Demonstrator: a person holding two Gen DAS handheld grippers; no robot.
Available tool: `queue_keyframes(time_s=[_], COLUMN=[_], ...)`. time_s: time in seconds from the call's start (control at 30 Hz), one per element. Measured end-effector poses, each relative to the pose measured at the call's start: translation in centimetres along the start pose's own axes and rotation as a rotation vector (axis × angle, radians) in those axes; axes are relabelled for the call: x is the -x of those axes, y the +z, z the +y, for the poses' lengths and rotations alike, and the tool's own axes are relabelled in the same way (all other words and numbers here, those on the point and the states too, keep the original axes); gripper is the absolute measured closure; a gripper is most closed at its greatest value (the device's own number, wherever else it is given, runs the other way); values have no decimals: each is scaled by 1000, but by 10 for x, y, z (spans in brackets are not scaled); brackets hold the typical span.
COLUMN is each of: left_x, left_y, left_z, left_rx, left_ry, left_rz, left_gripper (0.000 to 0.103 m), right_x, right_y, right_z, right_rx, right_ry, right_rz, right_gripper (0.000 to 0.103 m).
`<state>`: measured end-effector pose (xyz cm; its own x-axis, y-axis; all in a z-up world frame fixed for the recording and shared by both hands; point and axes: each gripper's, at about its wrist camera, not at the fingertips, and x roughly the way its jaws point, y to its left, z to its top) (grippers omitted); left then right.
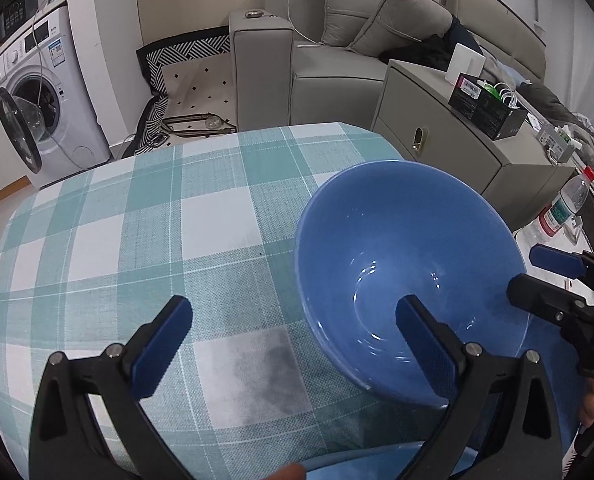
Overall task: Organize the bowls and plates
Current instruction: 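Close both grippers on the rim of one light-blue bowl, then lift the light-blue bowl and carry it over another light-blue bowl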
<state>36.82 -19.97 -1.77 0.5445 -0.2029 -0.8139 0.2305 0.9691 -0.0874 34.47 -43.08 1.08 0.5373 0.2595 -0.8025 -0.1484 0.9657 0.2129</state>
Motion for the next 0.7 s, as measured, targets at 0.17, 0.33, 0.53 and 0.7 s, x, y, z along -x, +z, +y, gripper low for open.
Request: queue_keyframes(time_s=[0.17, 0.33, 0.53, 0.7], left_x=[-4, -3, -9, -9], left_y=[-1, -3, -5, -5], left_z=[2, -1, -4, -5], left_rx=[3, -25, -35, -21], left_ry=[-38, -73, -97, -103], left_rz=[20, 16, 58, 68], left_gripper=[16, 35, 58, 63], right_x=[-9, -13, -13, -13], right_y=[-1, -1, -1, -3], right_z=[7, 8, 11, 14], right_rx=[19, 16, 26, 34], right_ry=[-2, -2, -7, -15], right_rz=[16, 16, 14, 13], right_gripper=[32, 44, 56, 61])
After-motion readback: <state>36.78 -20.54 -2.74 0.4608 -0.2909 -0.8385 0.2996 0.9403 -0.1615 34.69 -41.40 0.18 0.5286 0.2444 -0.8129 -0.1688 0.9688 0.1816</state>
